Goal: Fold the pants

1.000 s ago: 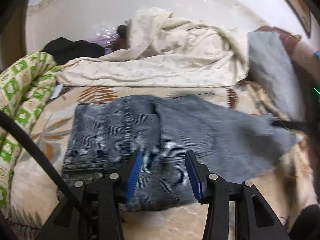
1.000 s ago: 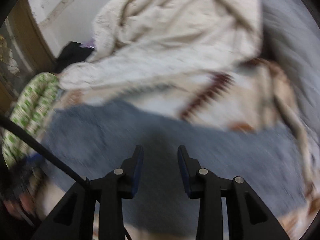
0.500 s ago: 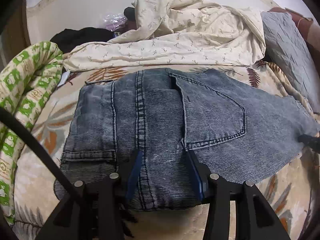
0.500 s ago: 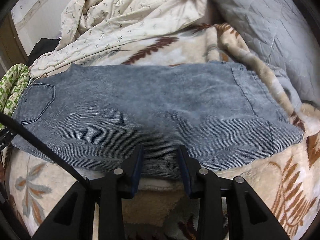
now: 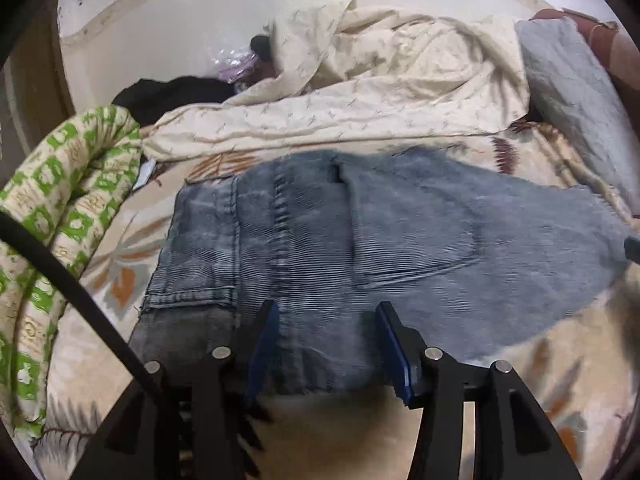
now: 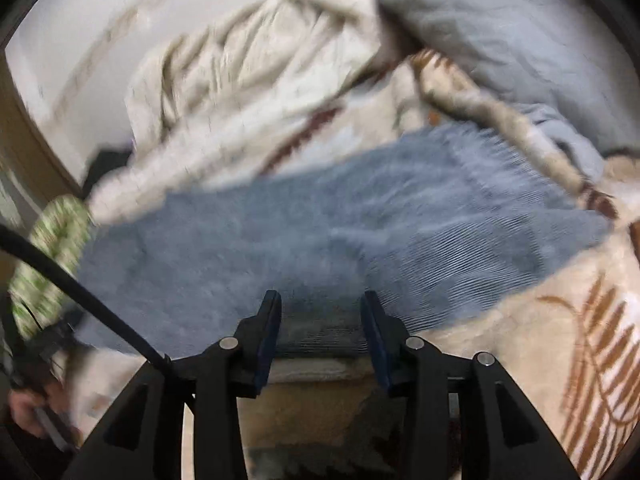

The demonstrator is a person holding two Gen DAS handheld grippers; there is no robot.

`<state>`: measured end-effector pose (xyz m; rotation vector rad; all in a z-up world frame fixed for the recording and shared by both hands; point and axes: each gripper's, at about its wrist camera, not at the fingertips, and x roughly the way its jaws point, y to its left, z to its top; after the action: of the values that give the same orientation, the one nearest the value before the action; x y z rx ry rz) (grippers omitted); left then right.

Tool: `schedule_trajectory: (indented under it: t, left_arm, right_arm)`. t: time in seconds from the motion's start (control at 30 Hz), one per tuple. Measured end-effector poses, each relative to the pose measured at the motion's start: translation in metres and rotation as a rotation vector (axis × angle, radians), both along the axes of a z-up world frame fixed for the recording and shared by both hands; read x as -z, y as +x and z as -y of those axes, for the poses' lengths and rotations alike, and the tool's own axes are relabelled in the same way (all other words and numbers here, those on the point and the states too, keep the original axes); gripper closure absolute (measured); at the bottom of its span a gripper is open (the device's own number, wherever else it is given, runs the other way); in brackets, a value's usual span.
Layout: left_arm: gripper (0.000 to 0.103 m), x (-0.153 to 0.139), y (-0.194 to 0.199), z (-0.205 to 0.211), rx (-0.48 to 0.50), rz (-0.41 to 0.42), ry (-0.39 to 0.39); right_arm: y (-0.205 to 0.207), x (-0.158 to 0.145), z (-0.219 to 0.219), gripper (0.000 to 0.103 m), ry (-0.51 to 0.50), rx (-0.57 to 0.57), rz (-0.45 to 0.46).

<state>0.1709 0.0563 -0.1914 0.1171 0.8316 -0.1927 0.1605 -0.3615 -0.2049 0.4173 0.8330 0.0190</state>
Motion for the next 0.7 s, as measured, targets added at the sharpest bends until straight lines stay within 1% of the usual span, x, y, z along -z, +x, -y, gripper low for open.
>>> schedule_trajectory:
  t: [0.03,0.07,0.13,0.17,0.2,0.23,0.27,0.3,0.37,0.43,0.47,0.53,0.6,0.7]
  left_arm:
    - [0.049,-0.005,-0.003,0.005,0.012,0.003,-0.004]
    - [0.049,-0.013,-0.006,0.013,0.035,0.007,-0.009]
    - [0.049,-0.025,-0.005,0.032,0.090,0.001,-0.031]
    - [0.049,-0.032,-0.002,0.047,0.123,-0.007,-0.046]
    - [0.049,-0.038,0.002,0.062,0.154,-0.016,-0.057]
    - [0.049,-0.044,0.007,0.080,0.188,-0.025,-0.064]
    - [0.049,-0.049,0.011,0.096,0.220,-0.031,-0.066]
    - [0.049,-0.055,0.016,0.118,0.263,-0.033,-0.063]
    - [0.049,-0.062,0.024,0.160,0.345,-0.039,-0.059]
    - [0.049,-0.065,0.038,0.210,0.438,-0.065,-0.052]
    - [0.049,-0.066,0.043,0.231,0.474,-0.074,-0.040]
    - [0.049,-0.064,0.054,0.276,0.550,-0.093,-0.003]
    - [0.049,-0.061,0.062,0.313,0.606,-0.111,0.025]
    - [0.049,-0.053,0.076,0.360,0.659,-0.155,0.074]
  right_arm:
    - [-0.006,-0.006,0.006,0.061,0.018,0.020,0.022]
    - [-0.019,-0.013,0.022,0.060,0.065,0.069,0.062]
    - [-0.038,-0.018,0.046,0.056,0.153,0.140,0.109]
    - [-0.050,-0.018,0.063,0.052,0.216,0.191,0.134]
    - [-0.061,-0.017,0.080,0.051,0.270,0.244,0.150]
    - [-0.066,-0.017,0.091,0.051,0.301,0.273,0.158]
    - [-0.077,-0.013,0.109,0.051,0.362,0.330,0.172]
    - [-0.082,-0.010,0.119,0.051,0.397,0.359,0.179]
    - [-0.098,0.006,0.145,0.051,0.539,0.453,0.194]
    - [-0.102,0.021,0.163,0.051,0.679,0.490,0.198]
    - [-0.103,0.028,0.169,0.051,0.733,0.507,0.200]
    - [-0.101,0.035,0.174,0.051,0.794,0.521,0.201]
    - [-0.096,0.040,0.177,0.051,0.832,0.534,0.190]
    - [-0.085,0.049,0.181,0.051,0.904,0.547,0.166]
